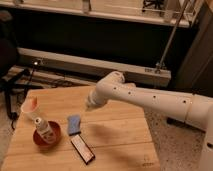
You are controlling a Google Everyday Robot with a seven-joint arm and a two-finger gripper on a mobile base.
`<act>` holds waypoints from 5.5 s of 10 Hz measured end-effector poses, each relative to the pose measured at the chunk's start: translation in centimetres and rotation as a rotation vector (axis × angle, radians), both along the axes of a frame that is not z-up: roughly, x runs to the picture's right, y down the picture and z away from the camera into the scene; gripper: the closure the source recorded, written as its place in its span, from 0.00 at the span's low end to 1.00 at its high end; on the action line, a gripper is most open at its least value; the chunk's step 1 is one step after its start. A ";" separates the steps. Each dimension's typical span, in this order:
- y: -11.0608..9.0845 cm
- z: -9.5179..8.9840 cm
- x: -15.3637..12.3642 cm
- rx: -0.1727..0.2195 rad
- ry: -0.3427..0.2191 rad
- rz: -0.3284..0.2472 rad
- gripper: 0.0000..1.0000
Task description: Place the pepper on the white sponge
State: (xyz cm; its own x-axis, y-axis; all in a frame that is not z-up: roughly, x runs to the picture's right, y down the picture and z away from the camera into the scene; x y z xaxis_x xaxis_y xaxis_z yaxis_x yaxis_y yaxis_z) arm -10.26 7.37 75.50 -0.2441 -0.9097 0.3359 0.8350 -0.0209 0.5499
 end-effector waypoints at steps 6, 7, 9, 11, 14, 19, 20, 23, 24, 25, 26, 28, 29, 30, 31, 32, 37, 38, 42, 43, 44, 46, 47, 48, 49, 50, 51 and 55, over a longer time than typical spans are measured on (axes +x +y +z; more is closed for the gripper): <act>-9.7 -1.3 -4.7 0.108 -0.081 -0.100 0.97; -10.3 -1.4 -6.4 0.111 -0.087 -0.140 1.00; -10.5 -1.5 -9.5 0.106 -0.101 -0.206 0.97; -10.5 -1.1 -12.4 0.085 -0.103 -0.261 0.78; -10.2 -0.2 -16.2 0.040 -0.134 -0.282 0.48; -9.5 1.3 -20.3 -0.020 -0.189 -0.308 0.20; -9.2 1.4 -21.0 -0.031 -0.193 -0.319 0.20; -7.4 1.7 -23.1 -0.057 -0.205 -0.360 0.20; -7.0 1.8 -23.6 -0.066 -0.210 -0.368 0.20; -6.7 1.9 -24.1 -0.074 -0.216 -0.376 0.20; -6.3 1.9 -24.7 -0.084 -0.227 -0.385 0.20; -5.7 2.1 -25.9 -0.099 -0.244 -0.398 0.20; -5.5 2.3 -26.4 -0.109 -0.251 -0.402 0.20; -5.2 2.7 -27.0 -0.119 -0.254 -0.406 0.20; -5.1 3.1 -27.5 -0.126 -0.255 -0.407 0.20; -4.9 3.7 -27.9 -0.133 -0.256 -0.407 0.20; -4.2 5.7 -29.9 -0.154 -0.265 -0.415 0.20; -4.0 5.9 -30.1 -0.158 -0.266 -0.419 0.21; -2.8 7.0 -30.5 -0.189 -0.260 -0.447 0.55; -2.6 7.2 -30.7 -0.193 -0.259 -0.453 0.57; -2.4 7.3 -30.8 -0.197 -0.257 -0.461 0.57; -2.1 7.4 -31.0 -0.201 -0.252 -0.479 0.57; -2.0 7.5 -31.1 -0.200 -0.250 -0.484 0.57; -2.0 7.4 -31.2 -0.197 -0.247 -0.491 0.57; -2.1 7.3 -31.2 -0.194 -0.245 -0.496 0.57; -2.2 7.1 -31.2 -0.188 -0.242 -0.503 0.57; -2.3 6.8 -31.2 -0.184 -0.241 -0.508 0.57; -2.4 6.0 -30.7 -0.178 -0.230 -0.518 0.68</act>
State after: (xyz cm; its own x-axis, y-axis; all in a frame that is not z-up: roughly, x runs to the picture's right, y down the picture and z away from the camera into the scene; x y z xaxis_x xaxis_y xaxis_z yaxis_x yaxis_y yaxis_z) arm -41.01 4.93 81.48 -0.7256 -0.5872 0.3586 0.5999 -0.2846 0.7478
